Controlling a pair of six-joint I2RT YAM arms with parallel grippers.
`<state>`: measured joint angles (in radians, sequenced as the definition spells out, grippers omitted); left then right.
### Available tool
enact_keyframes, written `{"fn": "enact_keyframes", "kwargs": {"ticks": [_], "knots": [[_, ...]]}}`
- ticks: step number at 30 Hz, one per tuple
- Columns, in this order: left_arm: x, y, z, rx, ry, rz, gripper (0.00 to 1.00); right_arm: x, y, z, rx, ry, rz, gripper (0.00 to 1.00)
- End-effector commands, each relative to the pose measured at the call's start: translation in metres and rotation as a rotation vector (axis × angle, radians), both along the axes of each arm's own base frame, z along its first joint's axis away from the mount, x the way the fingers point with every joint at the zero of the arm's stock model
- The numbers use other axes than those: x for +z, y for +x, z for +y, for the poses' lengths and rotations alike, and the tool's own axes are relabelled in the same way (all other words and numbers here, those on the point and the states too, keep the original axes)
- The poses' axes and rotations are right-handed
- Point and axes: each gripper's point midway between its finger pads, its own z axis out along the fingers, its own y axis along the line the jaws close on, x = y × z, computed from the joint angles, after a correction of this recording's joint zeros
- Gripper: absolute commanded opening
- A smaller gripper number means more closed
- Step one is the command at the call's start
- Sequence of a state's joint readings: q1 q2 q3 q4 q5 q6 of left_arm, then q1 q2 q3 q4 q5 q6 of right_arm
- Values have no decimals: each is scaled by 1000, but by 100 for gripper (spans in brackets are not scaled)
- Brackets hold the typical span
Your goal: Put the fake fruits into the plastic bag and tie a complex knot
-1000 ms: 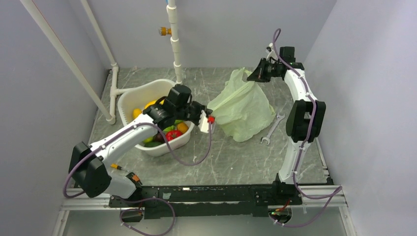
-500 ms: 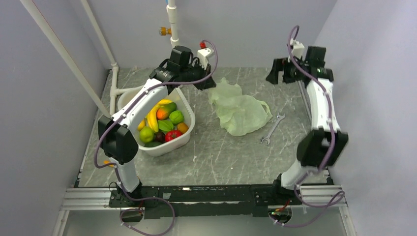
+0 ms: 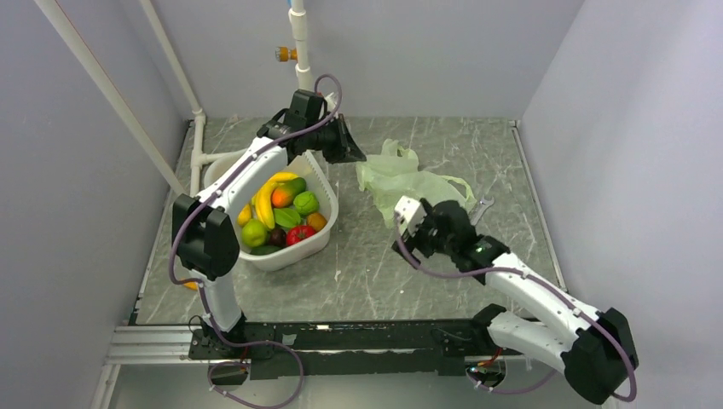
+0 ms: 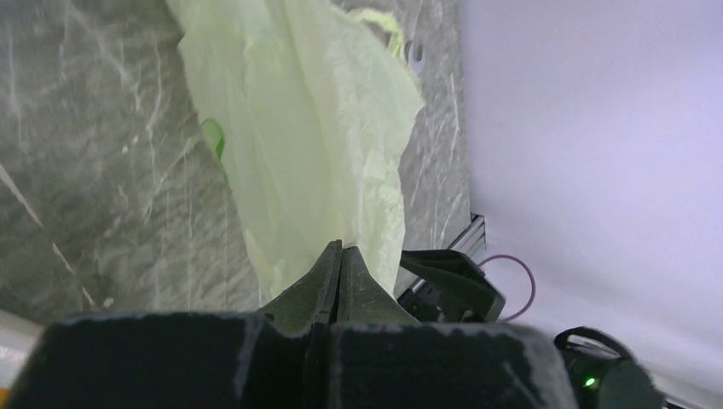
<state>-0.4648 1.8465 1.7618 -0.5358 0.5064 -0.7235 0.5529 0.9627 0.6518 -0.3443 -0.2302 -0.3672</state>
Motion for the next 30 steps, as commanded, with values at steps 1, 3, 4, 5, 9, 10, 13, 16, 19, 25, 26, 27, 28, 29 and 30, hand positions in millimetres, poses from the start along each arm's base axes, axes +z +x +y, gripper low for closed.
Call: {"fn": "enact_keyframes", "kwargs": {"ticks": [1,3,4,5,9,10,13,16,19,25,26,27,28,29,30], "knots": [[14,-12,4,36,-93,91,0,34,41,25,29,-44,-467,100],[12,-13,6,41,-101,108,0,23,44,29,74,-126,-575,100],[12,-16,6,34,-114,122,0,18,48,26,71,-180,-632,100],[11,-17,7,34,-119,132,0,14,51,24,79,-233,-691,100],[6,-25,11,19,-147,176,0,-4,69,3,56,-483,-846,100],[5,-26,12,16,-156,187,0,-8,72,-2,43,-526,-866,100],[-1,-28,15,7,-166,209,0,-12,77,-8,25,-574,-885,97],[-5,-30,18,-3,-170,224,0,-9,80,-9,22,-570,-872,53],[-5,-27,24,-7,-163,206,0,9,81,-16,-17,-536,-851,0],[-2,-11,38,2,-142,134,0,86,52,-18,-14,-164,-633,0],[-2,-11,38,-2,-142,131,0,91,45,-19,13,-125,-589,0],[-1,-12,37,-16,-152,125,0,100,36,-15,62,-59,-556,0],[2,-12,35,-42,-165,97,0,109,31,-17,73,-11,-524,0],[7,-15,31,-97,-190,52,4,116,27,-18,75,27,-488,0],[11,-15,30,-116,-194,24,22,123,23,-17,80,65,-442,0]]}}
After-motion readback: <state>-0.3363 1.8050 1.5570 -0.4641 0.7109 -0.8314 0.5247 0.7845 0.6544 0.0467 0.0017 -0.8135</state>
